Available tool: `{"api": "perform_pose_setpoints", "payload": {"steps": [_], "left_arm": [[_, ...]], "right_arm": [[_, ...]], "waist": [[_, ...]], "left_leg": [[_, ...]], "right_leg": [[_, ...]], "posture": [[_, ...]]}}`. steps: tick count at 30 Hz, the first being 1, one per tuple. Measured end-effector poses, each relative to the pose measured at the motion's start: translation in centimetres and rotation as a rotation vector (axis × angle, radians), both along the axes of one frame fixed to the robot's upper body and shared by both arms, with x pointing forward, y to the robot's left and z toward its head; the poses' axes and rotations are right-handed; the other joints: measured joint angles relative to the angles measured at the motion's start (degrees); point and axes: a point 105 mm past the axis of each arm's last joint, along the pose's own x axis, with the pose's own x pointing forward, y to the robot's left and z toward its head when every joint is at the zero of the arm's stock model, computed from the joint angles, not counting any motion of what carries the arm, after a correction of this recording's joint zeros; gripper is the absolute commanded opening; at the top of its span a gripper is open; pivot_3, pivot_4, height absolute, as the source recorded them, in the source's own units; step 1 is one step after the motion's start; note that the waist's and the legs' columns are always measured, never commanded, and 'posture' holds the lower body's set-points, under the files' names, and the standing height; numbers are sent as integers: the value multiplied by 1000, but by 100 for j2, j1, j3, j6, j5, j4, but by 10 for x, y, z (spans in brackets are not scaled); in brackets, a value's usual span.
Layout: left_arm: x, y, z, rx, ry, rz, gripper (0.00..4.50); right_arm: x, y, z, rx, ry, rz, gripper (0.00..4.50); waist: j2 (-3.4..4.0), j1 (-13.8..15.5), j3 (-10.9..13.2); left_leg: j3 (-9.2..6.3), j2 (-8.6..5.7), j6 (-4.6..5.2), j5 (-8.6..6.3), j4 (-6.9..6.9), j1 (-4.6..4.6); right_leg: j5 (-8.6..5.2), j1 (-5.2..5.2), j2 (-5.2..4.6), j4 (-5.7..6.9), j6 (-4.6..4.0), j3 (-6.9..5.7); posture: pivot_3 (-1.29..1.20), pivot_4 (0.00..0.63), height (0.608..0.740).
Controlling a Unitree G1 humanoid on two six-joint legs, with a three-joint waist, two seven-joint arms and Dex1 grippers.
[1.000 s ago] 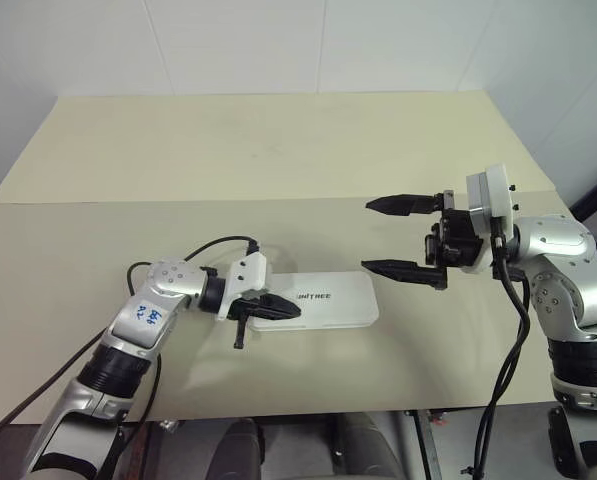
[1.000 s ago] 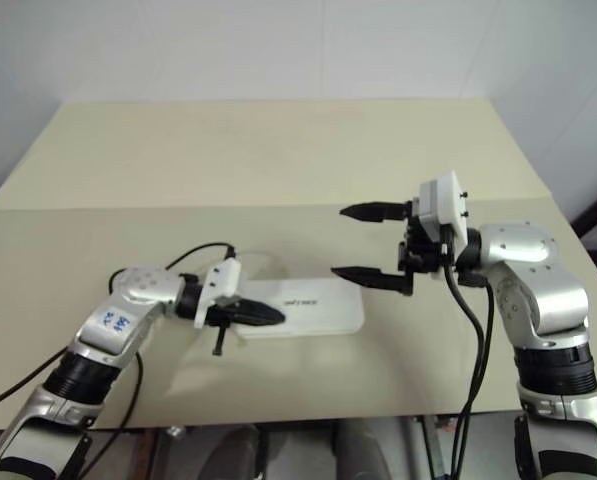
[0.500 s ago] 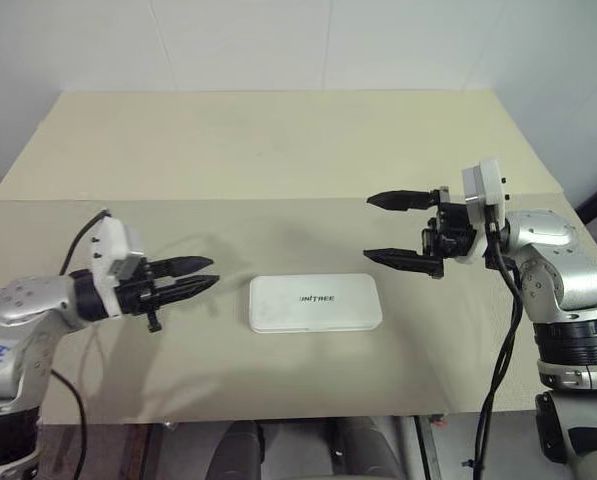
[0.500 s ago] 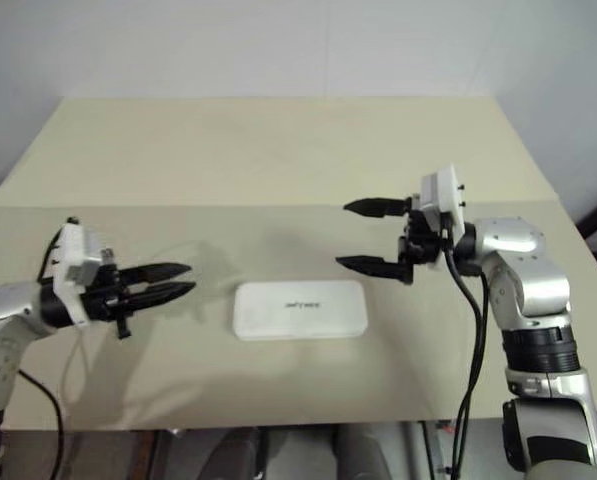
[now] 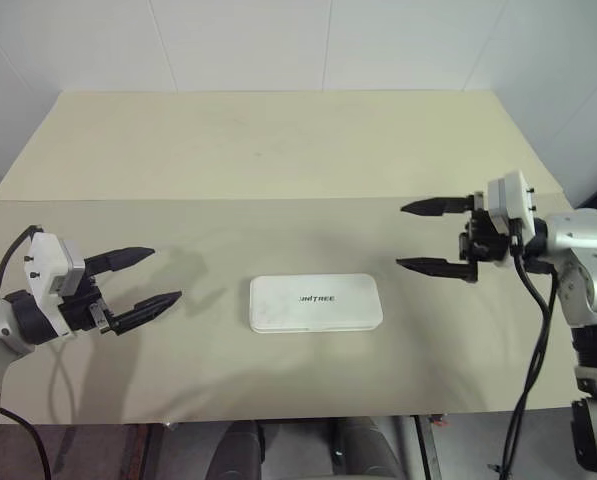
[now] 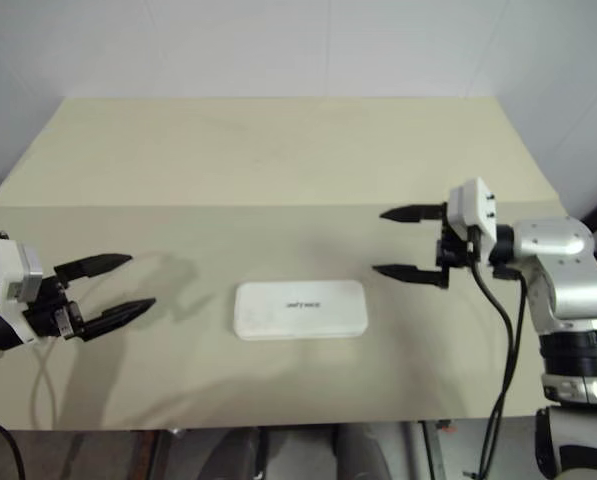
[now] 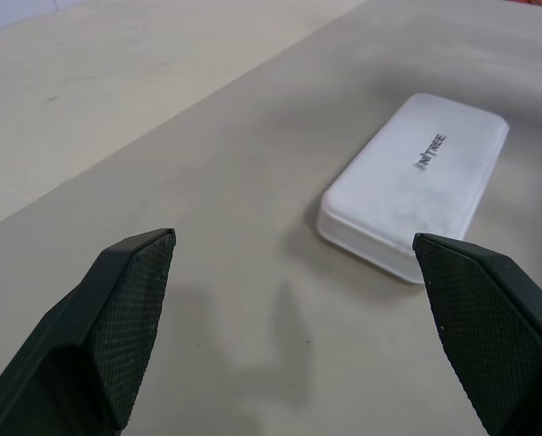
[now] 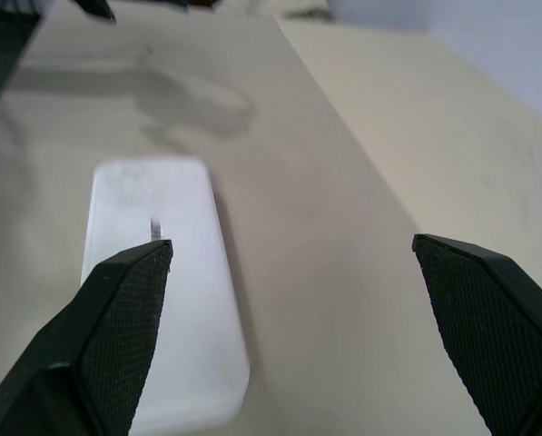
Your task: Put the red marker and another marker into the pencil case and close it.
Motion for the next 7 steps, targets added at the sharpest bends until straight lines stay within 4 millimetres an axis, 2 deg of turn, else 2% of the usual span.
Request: {"api": "perform_pose_setpoints", "payload": {"steps": [4,7], "left_arm": [[10,-3,6,27,-67,-9,4480],[16,-4,2,36,-68,-26,4480]], "right_arm": [[-6,-15,-5,-5,-15,-69,4500],[-13,-27,-14,-4,-4,-129,4500]], "waist": [[0,-3,0],[0,-5,0]], "left_leg": [[2,1,0,0,1,4],[3,2,0,0,0,5]], "right_leg": [[1,0,3,5,2,2],[1,0,5,8,2,3]], "posture": [[0,150,740],[0,150,740]]}}
